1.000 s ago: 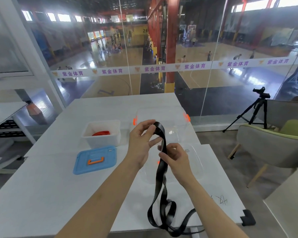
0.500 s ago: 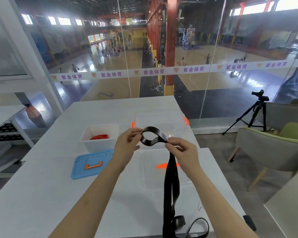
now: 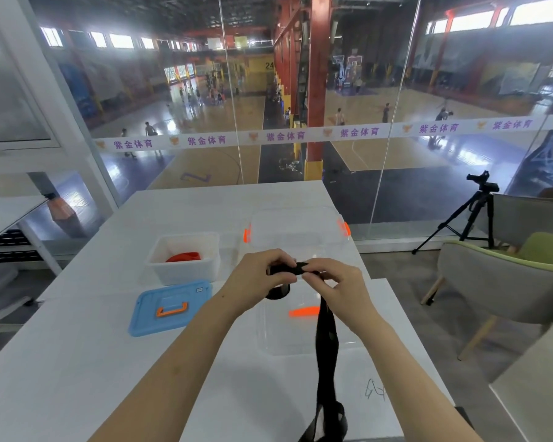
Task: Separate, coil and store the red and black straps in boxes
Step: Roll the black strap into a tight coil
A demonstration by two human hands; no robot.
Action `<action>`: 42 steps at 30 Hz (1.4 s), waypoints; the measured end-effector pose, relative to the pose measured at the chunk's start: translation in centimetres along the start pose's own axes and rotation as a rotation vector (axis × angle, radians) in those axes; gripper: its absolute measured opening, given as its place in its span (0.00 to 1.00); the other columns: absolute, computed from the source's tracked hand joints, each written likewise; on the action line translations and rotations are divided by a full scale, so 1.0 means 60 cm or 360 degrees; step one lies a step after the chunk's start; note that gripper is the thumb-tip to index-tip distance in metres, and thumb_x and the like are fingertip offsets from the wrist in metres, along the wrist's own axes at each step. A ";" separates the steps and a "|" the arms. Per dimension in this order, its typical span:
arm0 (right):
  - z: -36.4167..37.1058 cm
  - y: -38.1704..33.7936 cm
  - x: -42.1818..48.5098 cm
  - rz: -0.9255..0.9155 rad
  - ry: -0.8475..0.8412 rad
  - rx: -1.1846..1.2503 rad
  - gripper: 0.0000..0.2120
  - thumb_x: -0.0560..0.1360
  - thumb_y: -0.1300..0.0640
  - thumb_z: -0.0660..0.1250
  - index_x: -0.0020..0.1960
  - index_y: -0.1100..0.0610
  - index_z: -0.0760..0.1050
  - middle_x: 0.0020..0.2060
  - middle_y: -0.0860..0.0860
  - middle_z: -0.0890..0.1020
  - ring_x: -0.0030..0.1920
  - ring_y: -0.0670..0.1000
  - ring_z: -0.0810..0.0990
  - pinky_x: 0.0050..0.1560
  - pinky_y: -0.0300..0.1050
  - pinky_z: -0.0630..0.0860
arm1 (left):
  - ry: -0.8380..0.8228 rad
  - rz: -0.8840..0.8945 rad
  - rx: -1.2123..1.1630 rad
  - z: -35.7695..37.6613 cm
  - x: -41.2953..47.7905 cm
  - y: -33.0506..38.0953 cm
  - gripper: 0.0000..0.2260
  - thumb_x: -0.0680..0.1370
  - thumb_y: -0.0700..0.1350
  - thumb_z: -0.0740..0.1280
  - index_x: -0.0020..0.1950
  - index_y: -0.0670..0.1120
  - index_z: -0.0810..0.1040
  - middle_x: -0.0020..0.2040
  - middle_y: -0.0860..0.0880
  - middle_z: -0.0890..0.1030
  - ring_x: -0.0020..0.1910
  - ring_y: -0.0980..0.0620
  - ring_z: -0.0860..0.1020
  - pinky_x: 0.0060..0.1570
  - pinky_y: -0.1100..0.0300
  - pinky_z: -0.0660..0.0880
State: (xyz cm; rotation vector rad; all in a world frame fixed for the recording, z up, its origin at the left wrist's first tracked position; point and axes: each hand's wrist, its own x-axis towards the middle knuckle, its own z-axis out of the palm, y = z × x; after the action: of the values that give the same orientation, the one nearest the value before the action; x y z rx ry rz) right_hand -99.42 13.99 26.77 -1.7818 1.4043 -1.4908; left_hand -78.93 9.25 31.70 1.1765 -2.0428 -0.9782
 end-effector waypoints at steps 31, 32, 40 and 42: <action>0.005 -0.021 -0.054 0.0495 0.0077 0.0672 0.12 0.76 0.69 0.75 0.54 0.56 0.80 0.49 0.51 0.89 0.53 0.52 0.88 0.54 0.45 0.83 | 0.0462 -0.0038 -0.1052 0.042 -0.018 0.033 0.12 0.81 0.36 0.70 0.51 0.52 0.88 0.51 0.47 0.89 0.51 0.48 0.86 0.57 0.50 0.82; 0.007 -0.022 -0.057 0.0508 0.0078 0.0710 0.12 0.75 0.70 0.76 0.54 0.57 0.80 0.49 0.52 0.89 0.53 0.54 0.88 0.55 0.46 0.83 | 0.0498 -0.0040 -0.1128 0.043 -0.017 0.035 0.12 0.82 0.36 0.69 0.51 0.52 0.89 0.51 0.46 0.89 0.51 0.49 0.86 0.55 0.51 0.82; 0.021 -0.034 -0.063 0.0584 0.0337 0.0788 0.08 0.75 0.66 0.77 0.52 0.58 0.83 0.49 0.56 0.88 0.54 0.58 0.88 0.45 0.46 0.85 | 0.0636 0.0006 -0.1307 0.070 -0.018 0.038 0.12 0.83 0.38 0.67 0.53 0.51 0.87 0.54 0.45 0.86 0.54 0.47 0.83 0.58 0.48 0.80; 0.017 -0.034 -0.063 0.0585 0.0375 0.0790 0.07 0.75 0.66 0.77 0.50 0.57 0.85 0.48 0.56 0.89 0.53 0.57 0.88 0.45 0.44 0.85 | 0.0666 -0.0006 -0.1348 0.072 -0.020 0.037 0.12 0.84 0.38 0.67 0.53 0.51 0.87 0.54 0.46 0.86 0.55 0.47 0.83 0.59 0.48 0.80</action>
State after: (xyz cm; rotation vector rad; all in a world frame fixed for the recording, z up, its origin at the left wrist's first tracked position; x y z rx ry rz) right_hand -97.29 17.83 26.28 -1.0188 1.2361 -1.6911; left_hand -82.74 12.39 30.96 0.8130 -1.1007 -1.2805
